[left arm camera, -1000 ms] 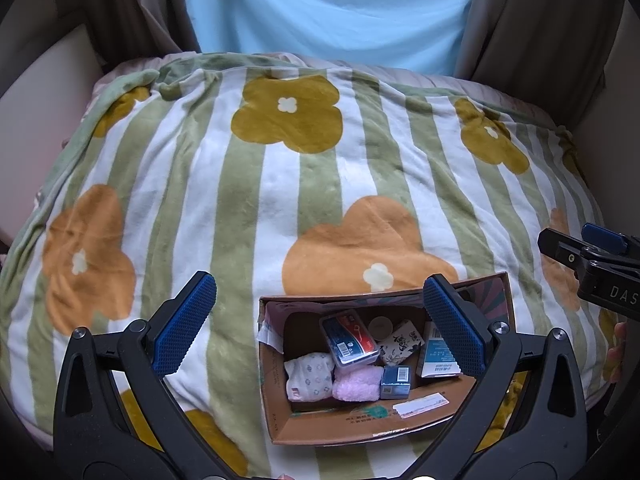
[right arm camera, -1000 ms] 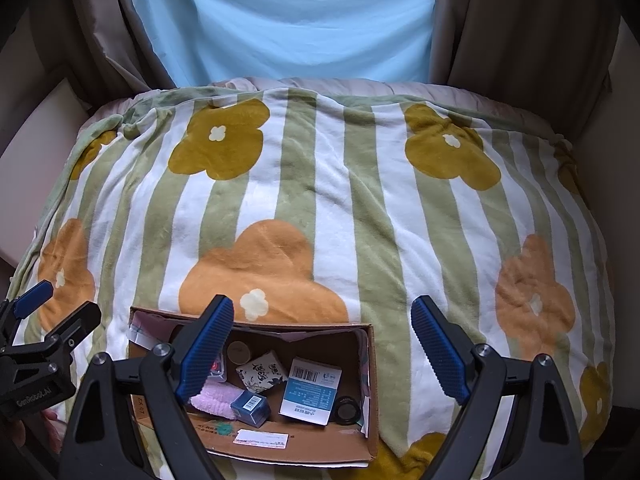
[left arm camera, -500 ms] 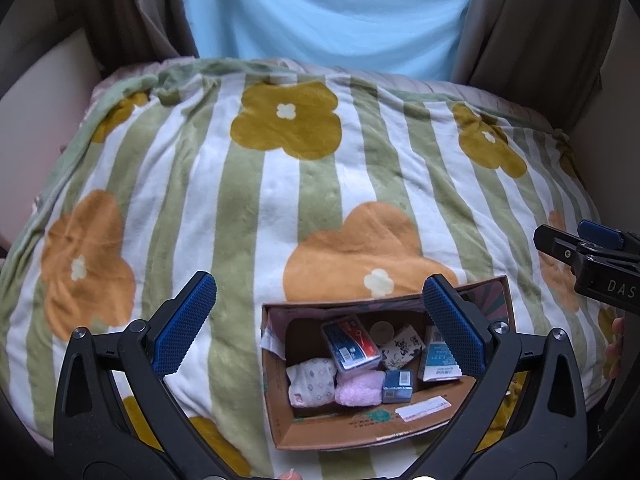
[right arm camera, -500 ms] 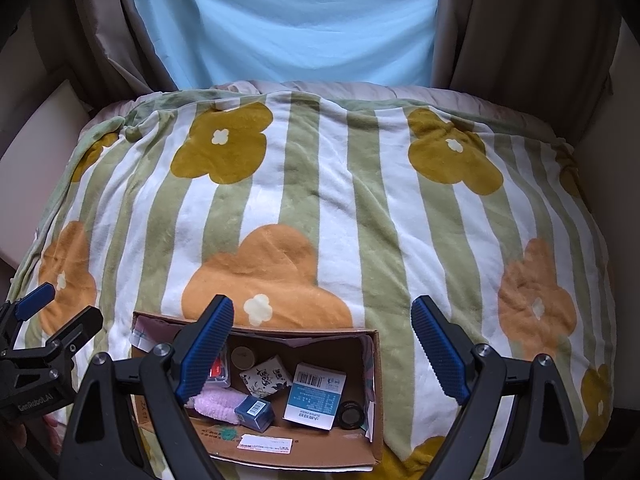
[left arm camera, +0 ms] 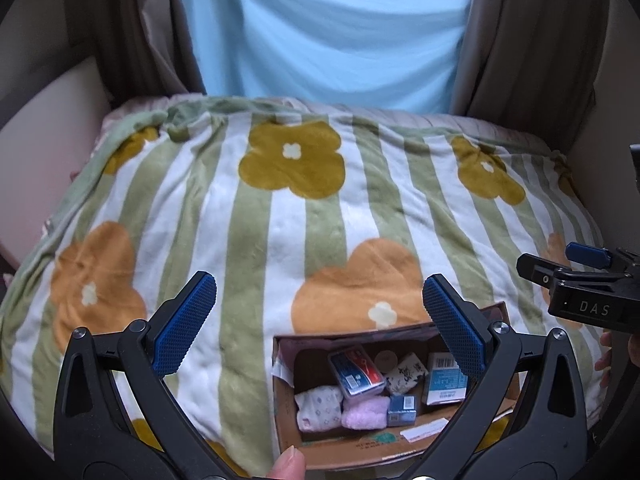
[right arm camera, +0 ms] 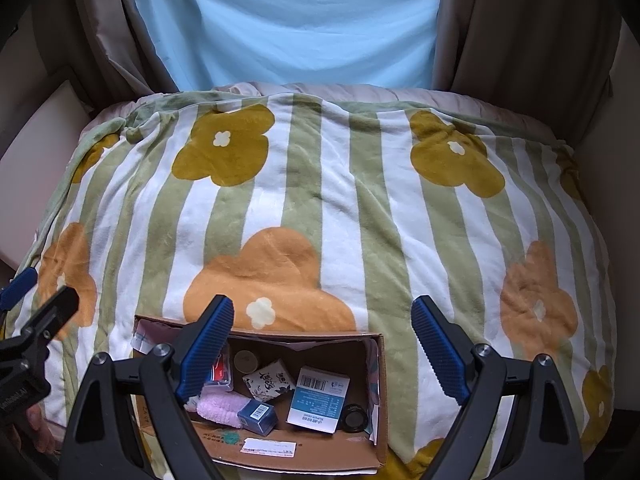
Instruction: Organize objects
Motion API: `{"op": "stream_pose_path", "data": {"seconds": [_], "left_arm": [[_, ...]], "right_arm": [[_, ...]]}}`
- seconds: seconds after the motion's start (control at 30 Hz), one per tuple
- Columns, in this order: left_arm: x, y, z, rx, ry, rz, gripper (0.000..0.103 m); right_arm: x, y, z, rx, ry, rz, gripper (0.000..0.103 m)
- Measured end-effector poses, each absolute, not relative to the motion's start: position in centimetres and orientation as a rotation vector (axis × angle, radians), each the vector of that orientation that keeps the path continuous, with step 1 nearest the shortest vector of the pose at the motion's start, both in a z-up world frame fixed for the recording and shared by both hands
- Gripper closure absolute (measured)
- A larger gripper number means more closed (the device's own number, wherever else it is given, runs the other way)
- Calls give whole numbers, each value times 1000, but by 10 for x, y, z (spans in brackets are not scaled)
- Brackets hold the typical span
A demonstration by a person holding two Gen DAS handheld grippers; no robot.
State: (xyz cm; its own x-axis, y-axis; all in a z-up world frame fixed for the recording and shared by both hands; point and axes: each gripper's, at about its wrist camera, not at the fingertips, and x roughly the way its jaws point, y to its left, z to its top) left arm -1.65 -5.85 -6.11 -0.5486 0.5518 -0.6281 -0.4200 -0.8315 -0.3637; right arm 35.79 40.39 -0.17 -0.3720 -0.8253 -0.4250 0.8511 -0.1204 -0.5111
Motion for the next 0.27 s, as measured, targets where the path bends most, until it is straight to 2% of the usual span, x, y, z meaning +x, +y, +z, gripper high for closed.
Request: {"op": "stream_pose_path", "data": {"seconds": [0.27], "left_arm": [[-14,-62,-57,-983,-207,2395,0]], "right_arm": [[362,402,-2,37,834,-1761,15]]}}
